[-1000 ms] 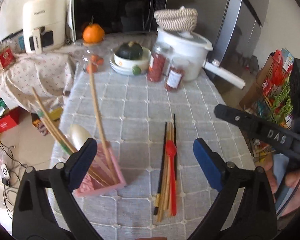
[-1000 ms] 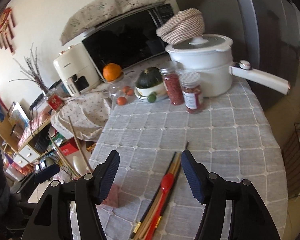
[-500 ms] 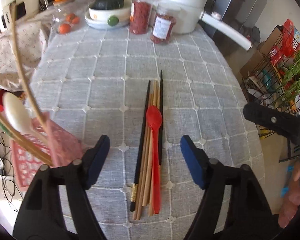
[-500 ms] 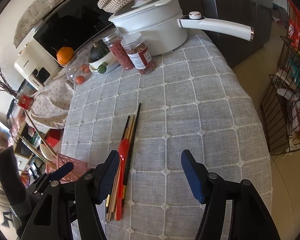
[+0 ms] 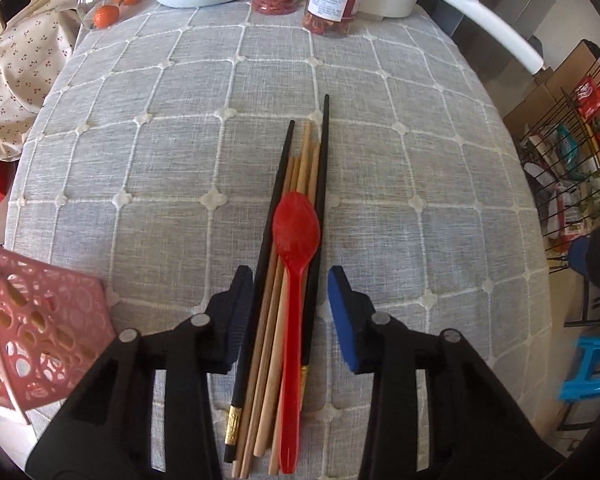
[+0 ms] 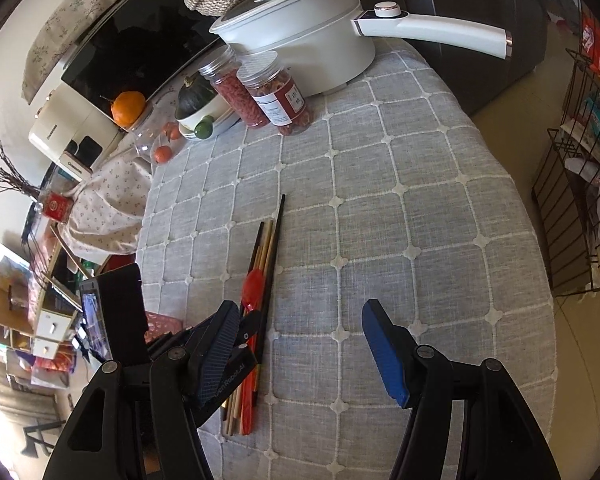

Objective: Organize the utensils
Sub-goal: 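Move both tools back over the chopstick bundle and red spoon, then grasp the red spoon with the left tool while the right tool grasps a black chopstick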

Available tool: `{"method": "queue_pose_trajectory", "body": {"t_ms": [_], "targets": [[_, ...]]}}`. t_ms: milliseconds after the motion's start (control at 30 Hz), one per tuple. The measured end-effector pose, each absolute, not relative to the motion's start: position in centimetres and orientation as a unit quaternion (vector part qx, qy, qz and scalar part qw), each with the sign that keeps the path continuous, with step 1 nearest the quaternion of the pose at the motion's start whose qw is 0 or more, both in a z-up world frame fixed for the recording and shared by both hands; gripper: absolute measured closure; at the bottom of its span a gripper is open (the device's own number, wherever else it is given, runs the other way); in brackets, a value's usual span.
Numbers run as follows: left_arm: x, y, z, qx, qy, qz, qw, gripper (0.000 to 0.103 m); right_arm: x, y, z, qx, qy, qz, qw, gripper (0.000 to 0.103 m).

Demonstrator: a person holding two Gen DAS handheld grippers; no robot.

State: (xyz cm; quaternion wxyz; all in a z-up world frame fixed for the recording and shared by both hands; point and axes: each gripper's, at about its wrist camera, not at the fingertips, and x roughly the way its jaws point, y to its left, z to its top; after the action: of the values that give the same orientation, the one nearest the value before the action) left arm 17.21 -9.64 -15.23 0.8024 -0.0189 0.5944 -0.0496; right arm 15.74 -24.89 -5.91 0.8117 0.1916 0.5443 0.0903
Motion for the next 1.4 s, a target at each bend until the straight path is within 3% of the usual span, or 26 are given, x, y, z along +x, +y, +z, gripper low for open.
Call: {"method": "queue_pose_trajectory", "body": {"t_ms": [167,367,700,1000,1100,1267,1400], "targets": [[17.9,-9.6,-15.8,-0.011,0.592,-0.044,0.805,0.077,16.4,-24.8,-6.1,0.200,0.546,0.094,0.808,0.038],[18.2,-9.2,-15.4,-0.040,0.589,-0.055,0.805,0.098,17.0,-24.6,-6.5,0.201,0.547,0.099,0.807,0.038],[17.8,-8.7,-14.2,-0.046,0.576,-0.070,0.813,0.099,17.8,-24.2,-7.9,0.205,0.565,0.090,0.794,0.038],[15.0,-6.7,-6.0,-0.074,0.468,-0.106,0.874,0.099,19.3,-22.6,-11.3,0.174,0.597,0.088,0.778,0.039],[14.5,-5.1,-4.1,-0.078,0.429,-0.095,0.895,0.099,19.7,-20.7,-12.6,0.173,0.611,0.112,0.765,0.046],[14.2,-3.3,-2.9,-0.081,0.400,-0.094,0.908,0.099,20.2,-17.9,-14.3,0.162,0.626,0.136,0.751,0.073],[14.0,-2.9,-2.8,-0.076,0.393,-0.097,0.911,0.099,20.7,-17.3,-15.2,0.165,0.628,0.130,0.749,0.078]]}}
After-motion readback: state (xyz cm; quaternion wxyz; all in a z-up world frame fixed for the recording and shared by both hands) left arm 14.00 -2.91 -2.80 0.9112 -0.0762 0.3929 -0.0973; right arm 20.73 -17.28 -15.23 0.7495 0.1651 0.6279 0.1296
